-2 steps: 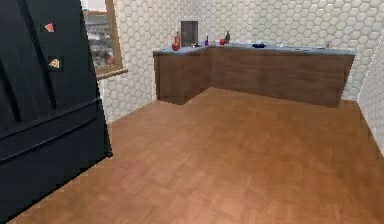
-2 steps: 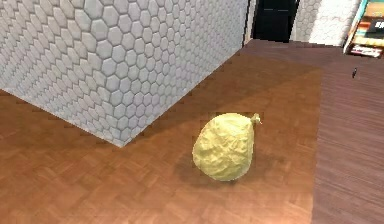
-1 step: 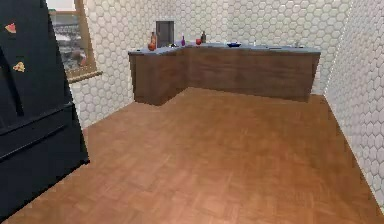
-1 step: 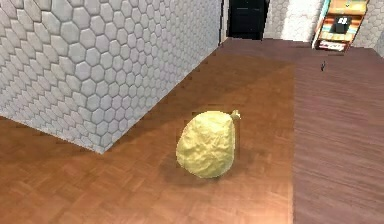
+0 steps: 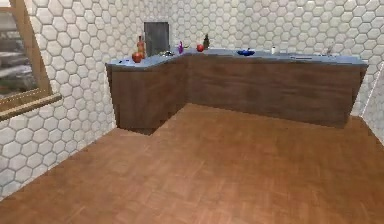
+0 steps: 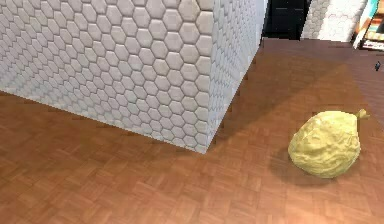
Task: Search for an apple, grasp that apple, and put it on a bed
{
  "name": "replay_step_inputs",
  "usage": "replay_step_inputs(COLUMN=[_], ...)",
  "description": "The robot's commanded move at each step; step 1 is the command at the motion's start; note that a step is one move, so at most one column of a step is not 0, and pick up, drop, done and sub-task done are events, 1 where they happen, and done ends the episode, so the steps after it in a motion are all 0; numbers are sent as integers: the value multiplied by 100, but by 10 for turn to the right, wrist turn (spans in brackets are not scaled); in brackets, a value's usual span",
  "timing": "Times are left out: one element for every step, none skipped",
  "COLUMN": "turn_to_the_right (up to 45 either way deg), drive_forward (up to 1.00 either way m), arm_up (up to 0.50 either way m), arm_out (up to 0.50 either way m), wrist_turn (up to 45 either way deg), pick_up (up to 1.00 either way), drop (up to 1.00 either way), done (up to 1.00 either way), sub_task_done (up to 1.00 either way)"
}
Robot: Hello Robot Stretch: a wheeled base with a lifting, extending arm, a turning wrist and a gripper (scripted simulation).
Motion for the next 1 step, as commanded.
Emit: replay_step_inputs(turn_to_the_right=[0], drive_forward=[100], arm_up=[0], arm_out=[0], wrist_turn=[0], pick_up=[0], drop=[0], done=[0], sub_task_done=[0])
